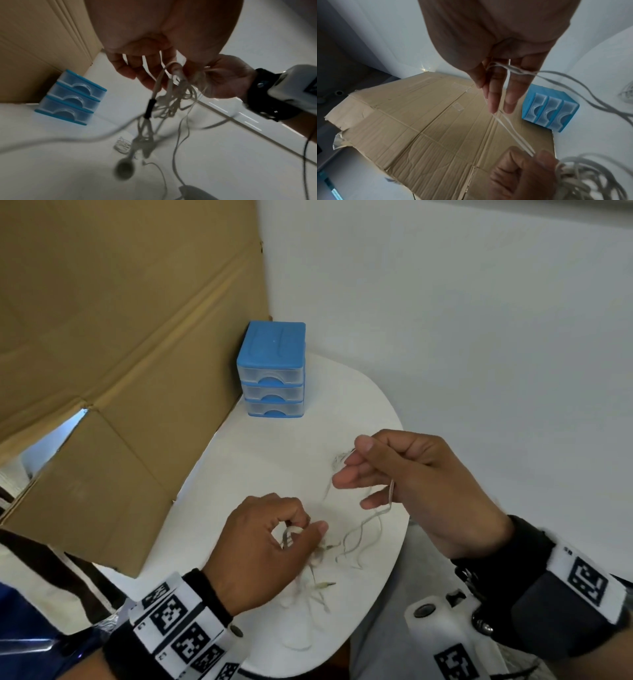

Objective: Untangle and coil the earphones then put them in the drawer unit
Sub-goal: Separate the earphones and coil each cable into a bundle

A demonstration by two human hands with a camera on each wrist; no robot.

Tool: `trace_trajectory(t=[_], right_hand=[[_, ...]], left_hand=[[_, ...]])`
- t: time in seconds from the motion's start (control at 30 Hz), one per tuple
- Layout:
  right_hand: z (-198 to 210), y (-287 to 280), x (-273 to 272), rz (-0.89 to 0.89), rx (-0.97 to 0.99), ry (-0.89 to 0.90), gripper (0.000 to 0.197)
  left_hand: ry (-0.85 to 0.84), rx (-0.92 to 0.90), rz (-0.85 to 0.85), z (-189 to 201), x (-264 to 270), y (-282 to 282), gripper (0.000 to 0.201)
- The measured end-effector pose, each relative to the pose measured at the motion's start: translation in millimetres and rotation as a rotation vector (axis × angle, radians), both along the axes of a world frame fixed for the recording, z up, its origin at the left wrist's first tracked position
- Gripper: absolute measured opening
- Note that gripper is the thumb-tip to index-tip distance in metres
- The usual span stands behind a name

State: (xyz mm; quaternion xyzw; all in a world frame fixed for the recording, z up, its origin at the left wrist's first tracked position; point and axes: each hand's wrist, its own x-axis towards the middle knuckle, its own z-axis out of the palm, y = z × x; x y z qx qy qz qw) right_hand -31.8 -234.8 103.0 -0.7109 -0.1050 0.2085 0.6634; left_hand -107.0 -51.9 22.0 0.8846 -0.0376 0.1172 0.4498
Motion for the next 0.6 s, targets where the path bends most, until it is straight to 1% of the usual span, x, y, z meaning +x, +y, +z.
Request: trace_trajectory(t=[0.1, 0.2, 0.3, 0.37, 0.4, 0.43, 0.53, 0.6], right_hand=[[2, 1, -3, -0.008, 0.112, 0.009, 0.032], [2, 4, -5, -0.016, 0.181, 0.010, 0.029], [0, 3, -2, -0.072, 0.126, -0.036, 0.028], [-4, 1, 3, -0.124, 0.080, -0.041, 0.029], [-6, 0, 6, -0.142, 0.071, -0.022, 0.029], [-8, -1, 8, -0.152, 0.071, 0.005, 0.030], [-10, -3, 11, -0.148, 0.094, 0.065, 0.029], [-9, -3, 12, -0.146, 0.103, 0.049, 0.029]], left_hand=[[0.030, -0.022, 0.004, -1, 4, 8, 0.033], [0.071, -0.076, 0.011, 2, 6, 8, 0.033], [0.173, -0.171, -0.049, 3, 2, 4, 0.036], [0.224, -0.166, -0.074, -1, -1, 2, 0.043], [0.236, -0.153, -0.064, -6, -1, 2, 0.043], [0.241, -0.143, -0.046, -10, -2, 1, 0.039], [0.260, -0.187, -0.054, -19, -1, 0, 0.013], [0.300, -0.270, -0.102, -22, 2, 4, 0.015]])
